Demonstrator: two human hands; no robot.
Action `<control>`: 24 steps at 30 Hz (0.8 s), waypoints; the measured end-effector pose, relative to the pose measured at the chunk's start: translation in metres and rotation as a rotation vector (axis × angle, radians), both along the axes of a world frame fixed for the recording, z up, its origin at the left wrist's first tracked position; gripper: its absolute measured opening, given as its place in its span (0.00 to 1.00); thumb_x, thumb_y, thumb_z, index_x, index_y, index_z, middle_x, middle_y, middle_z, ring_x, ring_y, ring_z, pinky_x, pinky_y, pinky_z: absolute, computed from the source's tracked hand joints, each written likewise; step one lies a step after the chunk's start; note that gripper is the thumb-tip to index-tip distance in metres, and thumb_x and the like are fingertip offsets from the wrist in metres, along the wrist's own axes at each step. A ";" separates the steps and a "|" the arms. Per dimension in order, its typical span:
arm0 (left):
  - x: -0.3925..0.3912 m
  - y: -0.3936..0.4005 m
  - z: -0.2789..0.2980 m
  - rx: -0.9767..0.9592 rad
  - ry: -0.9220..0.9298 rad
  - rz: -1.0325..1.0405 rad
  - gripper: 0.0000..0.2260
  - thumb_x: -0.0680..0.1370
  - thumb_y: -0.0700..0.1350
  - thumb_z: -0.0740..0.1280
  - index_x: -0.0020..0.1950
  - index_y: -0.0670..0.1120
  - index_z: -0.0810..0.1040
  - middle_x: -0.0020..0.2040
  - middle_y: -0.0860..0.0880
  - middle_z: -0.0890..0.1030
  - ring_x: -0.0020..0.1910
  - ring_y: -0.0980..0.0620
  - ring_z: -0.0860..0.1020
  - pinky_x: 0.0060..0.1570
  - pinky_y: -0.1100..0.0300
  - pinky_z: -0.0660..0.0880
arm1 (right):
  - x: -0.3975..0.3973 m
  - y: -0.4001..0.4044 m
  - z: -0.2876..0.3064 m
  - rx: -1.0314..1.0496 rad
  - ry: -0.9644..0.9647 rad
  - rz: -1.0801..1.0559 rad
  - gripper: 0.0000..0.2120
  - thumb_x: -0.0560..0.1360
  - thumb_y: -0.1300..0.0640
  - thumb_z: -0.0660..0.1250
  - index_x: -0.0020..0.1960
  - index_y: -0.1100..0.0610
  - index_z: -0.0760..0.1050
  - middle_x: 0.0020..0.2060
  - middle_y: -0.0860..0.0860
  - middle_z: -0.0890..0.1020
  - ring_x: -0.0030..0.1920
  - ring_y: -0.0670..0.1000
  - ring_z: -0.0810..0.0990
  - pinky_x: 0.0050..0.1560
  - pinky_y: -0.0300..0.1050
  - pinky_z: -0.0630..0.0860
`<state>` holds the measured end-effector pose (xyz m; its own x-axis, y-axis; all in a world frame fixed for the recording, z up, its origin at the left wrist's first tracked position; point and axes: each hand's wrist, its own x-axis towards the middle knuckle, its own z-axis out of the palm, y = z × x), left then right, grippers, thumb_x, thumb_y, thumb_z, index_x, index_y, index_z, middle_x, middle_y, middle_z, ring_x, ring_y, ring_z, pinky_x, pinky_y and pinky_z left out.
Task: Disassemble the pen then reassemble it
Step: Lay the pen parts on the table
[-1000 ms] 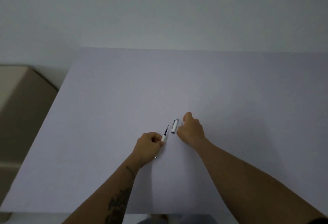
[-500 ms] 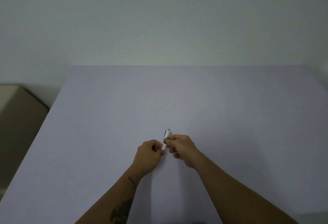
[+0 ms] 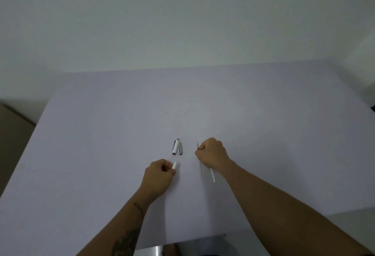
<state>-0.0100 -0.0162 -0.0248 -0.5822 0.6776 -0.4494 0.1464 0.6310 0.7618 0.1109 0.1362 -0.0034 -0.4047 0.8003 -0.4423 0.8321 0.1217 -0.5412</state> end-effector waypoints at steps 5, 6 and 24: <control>0.004 0.001 -0.004 -0.003 0.011 -0.018 0.05 0.75 0.44 0.68 0.38 0.49 0.79 0.35 0.51 0.79 0.34 0.54 0.75 0.35 0.61 0.74 | 0.002 -0.014 -0.021 0.099 -0.153 0.080 0.08 0.69 0.54 0.65 0.34 0.56 0.69 0.40 0.55 0.80 0.45 0.60 0.83 0.39 0.43 0.72; 0.005 0.001 -0.005 -0.007 0.014 -0.023 0.06 0.75 0.43 0.68 0.38 0.50 0.78 0.35 0.52 0.79 0.34 0.54 0.75 0.35 0.61 0.73 | 0.000 -0.015 -0.024 0.128 -0.164 0.082 0.11 0.70 0.53 0.65 0.33 0.54 0.66 0.41 0.55 0.80 0.45 0.60 0.83 0.39 0.43 0.71; 0.005 0.004 -0.007 0.021 -0.083 0.006 0.04 0.74 0.41 0.68 0.40 0.47 0.80 0.35 0.51 0.78 0.34 0.52 0.74 0.36 0.57 0.74 | 0.031 -0.007 -0.033 0.206 -0.296 0.013 0.07 0.69 0.53 0.65 0.37 0.55 0.69 0.41 0.53 0.80 0.43 0.57 0.81 0.39 0.43 0.71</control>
<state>-0.0048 -0.0124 -0.0321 -0.5474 0.6838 -0.4824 0.0784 0.6158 0.7840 0.1423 0.1294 -0.0368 -0.2941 0.8804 -0.3720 0.9467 0.2146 -0.2404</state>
